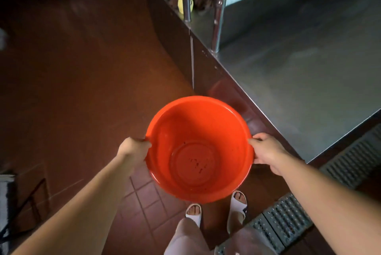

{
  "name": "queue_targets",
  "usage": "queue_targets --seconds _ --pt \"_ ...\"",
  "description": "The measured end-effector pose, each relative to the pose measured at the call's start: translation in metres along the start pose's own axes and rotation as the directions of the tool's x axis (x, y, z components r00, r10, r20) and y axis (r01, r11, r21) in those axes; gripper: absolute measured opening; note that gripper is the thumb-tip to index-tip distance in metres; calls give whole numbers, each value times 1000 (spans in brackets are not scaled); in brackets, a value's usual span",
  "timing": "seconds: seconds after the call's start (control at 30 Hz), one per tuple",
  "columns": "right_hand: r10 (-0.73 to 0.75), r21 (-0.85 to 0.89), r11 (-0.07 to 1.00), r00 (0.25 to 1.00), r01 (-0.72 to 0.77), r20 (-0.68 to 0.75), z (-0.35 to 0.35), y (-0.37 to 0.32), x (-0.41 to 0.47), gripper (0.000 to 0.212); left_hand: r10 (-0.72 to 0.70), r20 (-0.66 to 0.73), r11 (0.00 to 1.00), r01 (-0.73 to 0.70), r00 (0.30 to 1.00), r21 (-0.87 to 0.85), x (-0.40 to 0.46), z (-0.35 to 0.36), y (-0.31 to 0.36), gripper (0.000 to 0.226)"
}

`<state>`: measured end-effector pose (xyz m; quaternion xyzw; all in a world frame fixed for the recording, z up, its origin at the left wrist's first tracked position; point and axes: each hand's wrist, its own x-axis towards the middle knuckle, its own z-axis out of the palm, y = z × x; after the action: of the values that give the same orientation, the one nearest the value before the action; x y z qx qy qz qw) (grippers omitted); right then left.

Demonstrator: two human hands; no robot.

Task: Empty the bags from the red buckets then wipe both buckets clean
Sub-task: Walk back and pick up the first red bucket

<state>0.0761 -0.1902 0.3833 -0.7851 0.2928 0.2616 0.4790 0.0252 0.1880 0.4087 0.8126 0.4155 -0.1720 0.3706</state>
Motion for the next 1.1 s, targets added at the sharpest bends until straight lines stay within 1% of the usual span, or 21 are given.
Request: queue_targets --seconds 0.03,0.13,0.2,0.3,0.4,0.5,0.57,0.7,0.77,0.9,1.0,1.1 --pt "-8 22 1000 1000 8 8 -3 -12 -13 11 33 3 999 -33 999 -5 -4 -17 10 15" --pt "-27 89 996 999 25 20 -15 -48 -49 15 161 16 986 -162 987 52 -17 -62 47 17" --pt "-60 112 992 998 61 -15 -29 -75 -76 15 225 13 974 -225 974 41 -27 -90 76 19" --pt "-122 148 980 989 134 -87 -57 -109 -112 18 279 26 959 -280 960 34 -45 -125 120 22" --pt "-167 224 956 978 191 -124 -94 -134 -145 21 370 32 929 -371 928 10 -64 -144 164 26" --pt "-186 268 936 967 229 -175 -135 -143 -169 23 456 29 890 -456 889 -11 -90 -144 204 27" --pt "-192 288 924 957 251 -219 -163 -142 -181 23 504 48 864 -502 862 -45 -107 -134 228 26" --pt "-181 316 903 925 291 -335 -222 -123 -203 22 574 106 816 -556 812 -157 -144 -94 272 16" --pt "-162 340 890 907 304 -388 -253 -104 -211 22 596 159 800 -567 787 -194 -165 -68 293 19" --pt "-107 420 848 879 325 -464 -319 -54 -225 19 642 226 766 -620 732 -167 -215 -5 336 24" --pt "-54 451 834 860 319 -508 -376 -10 -234 18 666 290 742 -651 687 -160 -263 53 366 21" --pt "12 463 828 816 316 -578 -435 31 -239 21 676 381 723 -669 631 -173 -308 115 393 18"
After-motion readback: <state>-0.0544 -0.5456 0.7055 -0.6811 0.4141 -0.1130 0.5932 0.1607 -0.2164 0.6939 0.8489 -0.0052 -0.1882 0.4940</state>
